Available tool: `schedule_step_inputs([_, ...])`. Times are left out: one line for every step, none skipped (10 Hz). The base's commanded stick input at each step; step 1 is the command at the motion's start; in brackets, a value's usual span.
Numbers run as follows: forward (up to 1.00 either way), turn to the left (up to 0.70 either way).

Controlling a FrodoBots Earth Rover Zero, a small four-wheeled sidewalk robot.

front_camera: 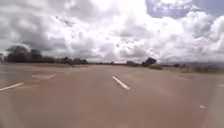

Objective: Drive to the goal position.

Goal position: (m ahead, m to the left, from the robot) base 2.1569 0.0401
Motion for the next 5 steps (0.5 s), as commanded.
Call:
schedule_step_inputs([1.00,0.04])
schedule_step_inputs([1.00,0.01])
schedule_step_inputs([1.00,0.00])
schedule_step_inputs([1.00,0.00])
schedule_step_inputs([1.00,0.00])
